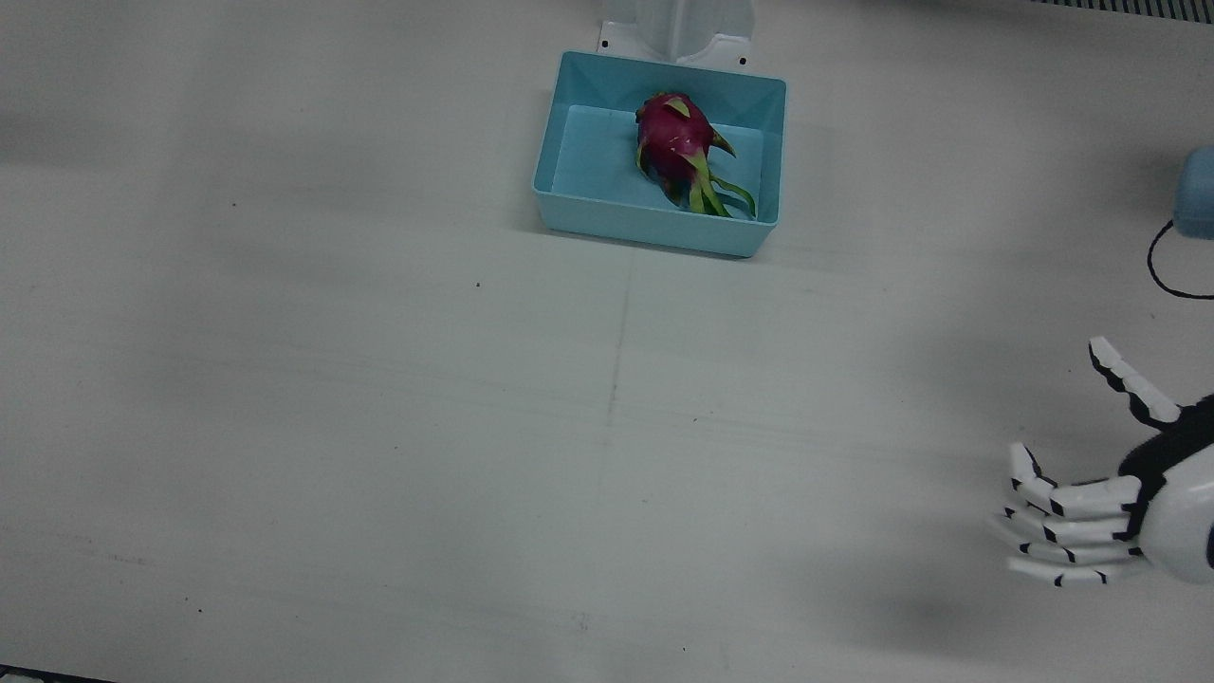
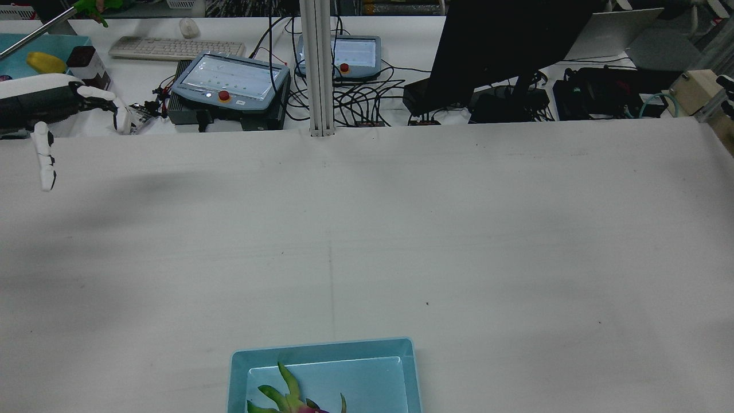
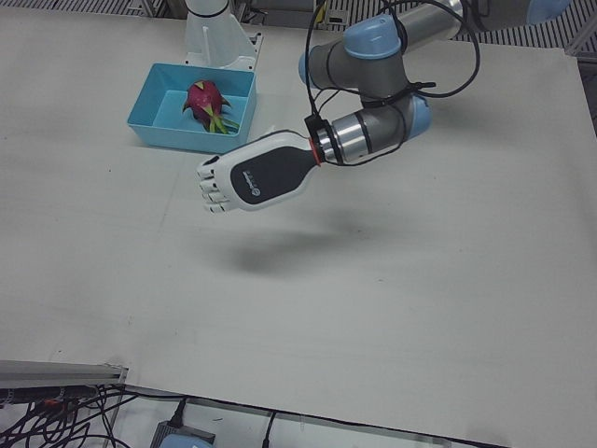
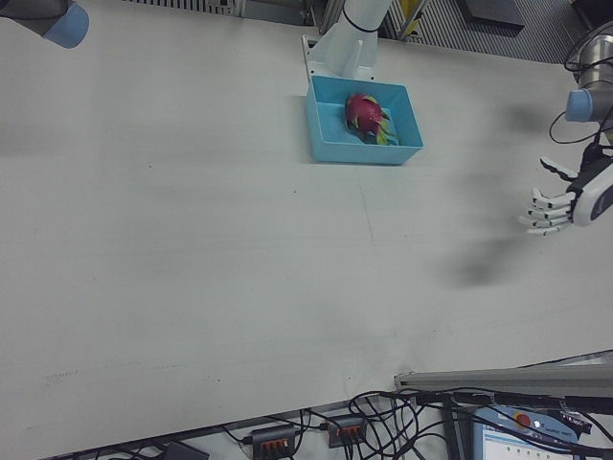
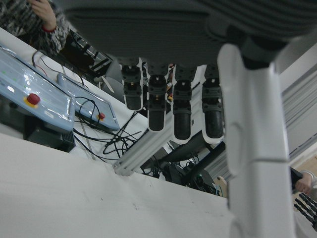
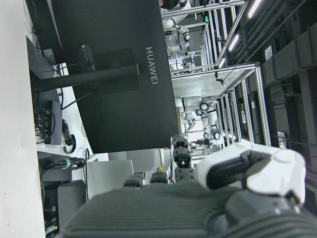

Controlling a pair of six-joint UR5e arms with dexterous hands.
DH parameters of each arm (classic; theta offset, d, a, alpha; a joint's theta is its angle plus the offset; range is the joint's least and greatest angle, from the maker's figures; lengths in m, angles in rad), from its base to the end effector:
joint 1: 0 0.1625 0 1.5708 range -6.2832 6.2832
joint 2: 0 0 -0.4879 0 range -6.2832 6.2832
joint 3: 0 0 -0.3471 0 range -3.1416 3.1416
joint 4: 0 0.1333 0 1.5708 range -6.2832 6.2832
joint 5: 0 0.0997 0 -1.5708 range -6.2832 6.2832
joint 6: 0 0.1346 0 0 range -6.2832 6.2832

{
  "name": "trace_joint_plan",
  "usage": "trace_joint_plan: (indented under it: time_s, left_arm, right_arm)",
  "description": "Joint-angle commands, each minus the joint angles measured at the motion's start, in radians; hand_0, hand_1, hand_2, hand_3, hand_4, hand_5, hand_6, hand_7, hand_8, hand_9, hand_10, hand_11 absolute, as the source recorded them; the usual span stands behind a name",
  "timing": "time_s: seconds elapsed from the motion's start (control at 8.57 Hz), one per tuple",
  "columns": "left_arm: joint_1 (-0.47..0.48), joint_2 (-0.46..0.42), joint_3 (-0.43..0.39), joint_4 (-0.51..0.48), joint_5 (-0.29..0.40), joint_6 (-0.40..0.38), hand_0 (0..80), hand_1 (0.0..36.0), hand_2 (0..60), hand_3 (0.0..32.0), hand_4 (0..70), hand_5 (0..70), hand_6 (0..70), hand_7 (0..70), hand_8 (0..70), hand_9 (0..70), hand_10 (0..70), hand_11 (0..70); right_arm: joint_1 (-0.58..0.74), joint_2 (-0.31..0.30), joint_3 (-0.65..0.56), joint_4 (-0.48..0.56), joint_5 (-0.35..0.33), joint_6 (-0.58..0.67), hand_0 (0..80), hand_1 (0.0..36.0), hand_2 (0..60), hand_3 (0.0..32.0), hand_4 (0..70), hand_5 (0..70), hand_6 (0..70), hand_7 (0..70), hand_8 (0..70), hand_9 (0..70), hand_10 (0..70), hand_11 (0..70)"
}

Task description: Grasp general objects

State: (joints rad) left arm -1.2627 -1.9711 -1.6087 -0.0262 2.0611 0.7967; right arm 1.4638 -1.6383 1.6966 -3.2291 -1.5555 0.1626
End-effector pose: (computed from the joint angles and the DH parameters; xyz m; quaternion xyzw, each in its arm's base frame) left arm 0.1321 -0.6456 0.5005 0.0759 0.8317 -0.3255 0.4432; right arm 0.0870 -0.4571 0.7327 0.0882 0.6911 -0.7169 0.0253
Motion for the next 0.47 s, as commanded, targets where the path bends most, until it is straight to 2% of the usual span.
trace_joint_plan:
  time_s: [0.0, 0.12, 0.23, 0.35]
  left_arm:
    - [-0.231, -0.020, 0.310, -0.226, -0.068, -0.053, 54.2, 35.8, 60.0, 0.0, 17.9, 50.0, 31.4, 43.7, 23.8, 23.9, 12.2, 20.0]
    - [-0.300, -0.017, 0.360, -0.282, -0.094, -0.069, 54.1, 35.9, 60.0, 0.0, 17.8, 52.0, 31.9, 44.1, 23.6, 23.4, 11.6, 19.2]
    - [-0.364, -0.015, 0.366, -0.299, -0.095, -0.079, 55.5, 36.0, 60.0, 0.0, 17.1, 55.7, 33.3, 45.6, 24.3, 23.9, 11.7, 19.6]
    - [-0.404, -0.015, 0.366, -0.305, -0.096, -0.080, 55.4, 36.0, 60.0, 0.0, 16.8, 56.2, 32.9, 45.0, 23.5, 23.0, 11.2, 18.7]
  right_arm:
    - [0.000, 0.000, -0.003, 0.002, 0.000, 0.000, 0.0, 0.0, 0.0, 0.0, 0.0, 0.0, 0.0, 0.0, 0.0, 0.0, 0.0, 0.0]
    - [0.000, 0.000, -0.005, 0.006, 0.000, 0.000, 0.0, 0.0, 0.0, 0.0, 0.0, 0.0, 0.0, 0.0, 0.0, 0.0, 0.0, 0.0]
    - [0.000, 0.000, -0.006, 0.006, 0.000, 0.000, 0.0, 0.0, 0.0, 0.0, 0.0, 0.0, 0.0, 0.0, 0.0, 0.0, 0.0, 0.0]
    - [0.001, 0.000, -0.006, 0.006, 0.000, 0.000, 0.0, 0.0, 0.0, 0.0, 0.0, 0.0, 0.0, 0.0, 0.0, 0.0, 0.0, 0.0]
